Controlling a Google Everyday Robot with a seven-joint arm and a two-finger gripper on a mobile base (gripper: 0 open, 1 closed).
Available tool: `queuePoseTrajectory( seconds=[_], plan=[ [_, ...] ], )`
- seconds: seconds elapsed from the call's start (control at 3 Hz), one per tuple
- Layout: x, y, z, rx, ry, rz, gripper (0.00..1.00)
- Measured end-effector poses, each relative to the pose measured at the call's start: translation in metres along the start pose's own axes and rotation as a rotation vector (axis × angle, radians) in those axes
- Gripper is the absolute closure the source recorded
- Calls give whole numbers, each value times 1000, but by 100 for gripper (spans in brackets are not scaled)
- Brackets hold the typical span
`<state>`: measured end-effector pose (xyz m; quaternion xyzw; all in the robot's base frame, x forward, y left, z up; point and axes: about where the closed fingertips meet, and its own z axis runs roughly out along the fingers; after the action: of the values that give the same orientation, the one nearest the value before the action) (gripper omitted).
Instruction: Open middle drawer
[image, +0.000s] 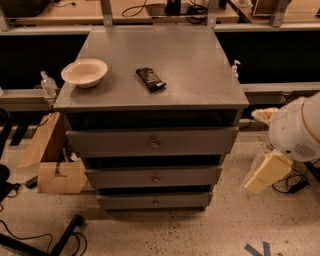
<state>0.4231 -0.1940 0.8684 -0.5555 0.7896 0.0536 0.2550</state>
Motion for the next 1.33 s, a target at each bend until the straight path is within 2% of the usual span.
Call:
queuePoseTrajectory(
  seconds=[0.33,0.67,1.0,1.33],
  plan=[
    [19,7,71,19,-77,-16,0],
    [18,-18,108,105,-110,-37,0],
    [15,-61,131,171,-96,-35,0],
    [9,-60,141,158,-90,-35,0]
  ],
)
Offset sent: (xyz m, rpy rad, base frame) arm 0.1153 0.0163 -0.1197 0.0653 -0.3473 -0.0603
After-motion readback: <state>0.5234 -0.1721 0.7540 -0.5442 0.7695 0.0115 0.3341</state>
